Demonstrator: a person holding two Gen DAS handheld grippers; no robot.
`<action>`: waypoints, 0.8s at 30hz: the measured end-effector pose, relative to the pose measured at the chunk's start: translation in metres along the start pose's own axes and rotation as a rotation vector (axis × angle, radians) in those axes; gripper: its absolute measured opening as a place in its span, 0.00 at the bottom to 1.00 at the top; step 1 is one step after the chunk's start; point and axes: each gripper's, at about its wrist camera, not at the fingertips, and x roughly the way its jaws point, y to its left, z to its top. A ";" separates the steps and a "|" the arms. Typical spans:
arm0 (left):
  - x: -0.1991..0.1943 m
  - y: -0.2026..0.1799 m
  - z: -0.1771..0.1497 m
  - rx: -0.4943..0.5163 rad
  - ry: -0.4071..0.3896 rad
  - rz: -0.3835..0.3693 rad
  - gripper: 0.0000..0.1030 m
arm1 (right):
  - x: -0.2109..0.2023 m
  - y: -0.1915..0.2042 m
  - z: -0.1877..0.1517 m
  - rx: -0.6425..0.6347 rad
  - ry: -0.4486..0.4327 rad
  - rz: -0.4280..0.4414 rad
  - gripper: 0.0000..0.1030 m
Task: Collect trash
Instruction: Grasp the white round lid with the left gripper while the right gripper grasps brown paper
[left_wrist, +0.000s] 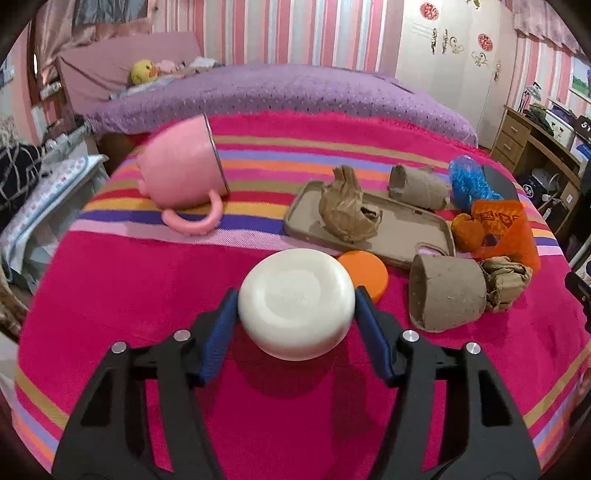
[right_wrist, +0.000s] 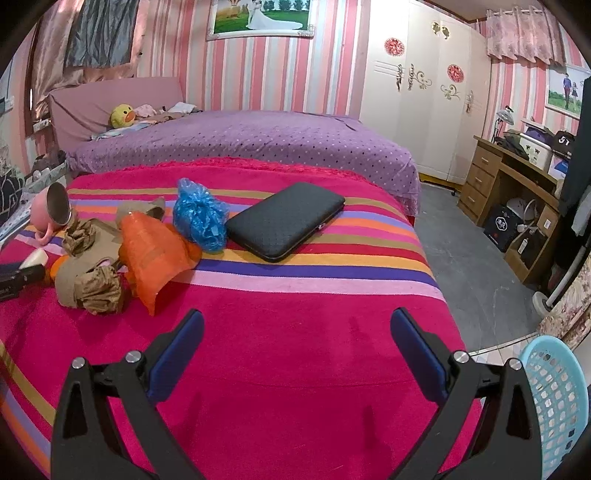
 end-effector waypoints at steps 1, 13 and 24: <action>-0.006 0.002 -0.002 0.006 -0.011 0.013 0.60 | -0.002 0.002 -0.001 -0.001 -0.002 0.002 0.96; -0.037 0.044 -0.012 -0.032 -0.060 0.078 0.60 | -0.007 0.071 0.004 -0.032 -0.009 0.095 0.96; -0.046 0.060 -0.012 -0.058 -0.085 0.085 0.60 | 0.008 0.128 0.007 -0.100 0.059 0.172 0.71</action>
